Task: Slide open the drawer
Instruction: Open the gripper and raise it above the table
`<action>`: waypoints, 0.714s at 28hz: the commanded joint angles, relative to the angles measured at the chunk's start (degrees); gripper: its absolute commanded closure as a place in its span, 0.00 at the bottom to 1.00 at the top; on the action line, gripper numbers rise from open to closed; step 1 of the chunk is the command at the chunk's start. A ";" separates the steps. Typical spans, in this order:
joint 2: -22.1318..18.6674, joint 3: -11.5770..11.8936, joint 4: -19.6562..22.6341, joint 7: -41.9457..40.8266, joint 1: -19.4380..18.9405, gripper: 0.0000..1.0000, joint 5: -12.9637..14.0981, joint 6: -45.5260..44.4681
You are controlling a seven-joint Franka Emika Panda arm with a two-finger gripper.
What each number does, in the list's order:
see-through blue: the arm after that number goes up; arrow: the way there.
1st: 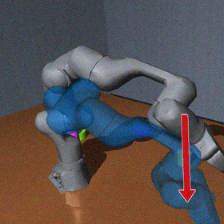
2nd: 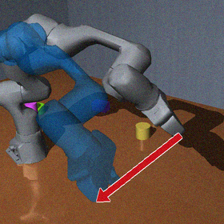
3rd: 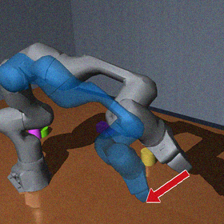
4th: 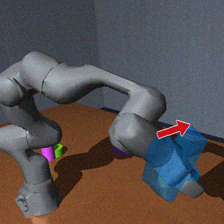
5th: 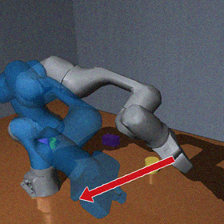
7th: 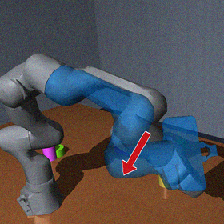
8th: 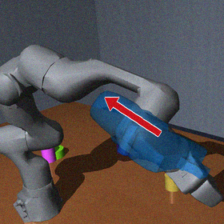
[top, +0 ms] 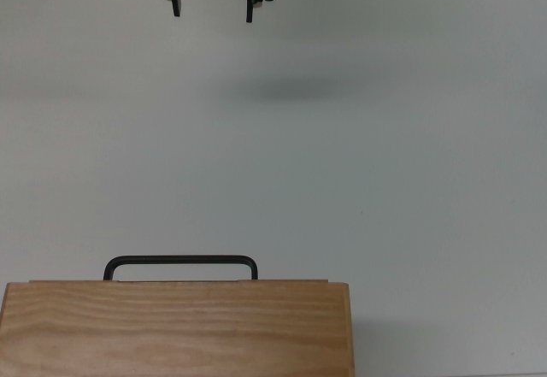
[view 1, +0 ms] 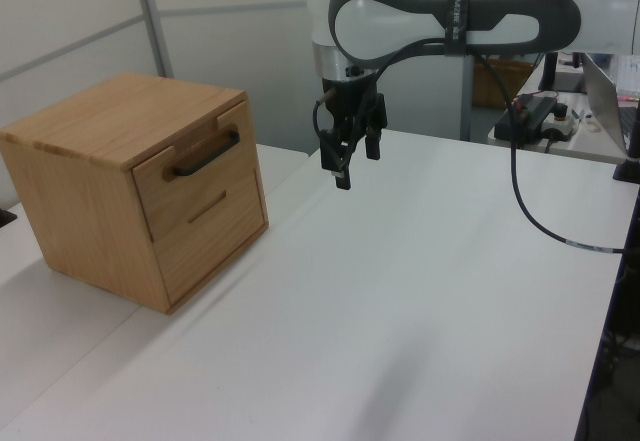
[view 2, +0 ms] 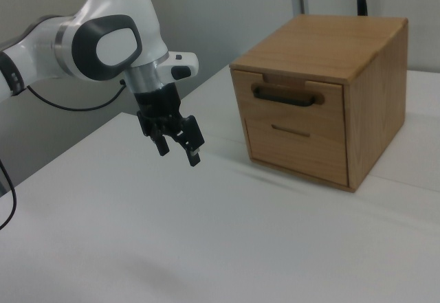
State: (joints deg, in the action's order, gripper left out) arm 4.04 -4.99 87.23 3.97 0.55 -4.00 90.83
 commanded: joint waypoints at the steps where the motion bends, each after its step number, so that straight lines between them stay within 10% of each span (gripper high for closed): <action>1: 0.18 1.21 -0.48 0.69 -0.99 0.00 1.01 -0.92; 20: 0.88 1.30 -0.48 35.28 0.51 0.00 1.19 -0.75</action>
State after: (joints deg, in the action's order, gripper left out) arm 4.36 -3.97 87.25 29.05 0.98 -4.00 90.83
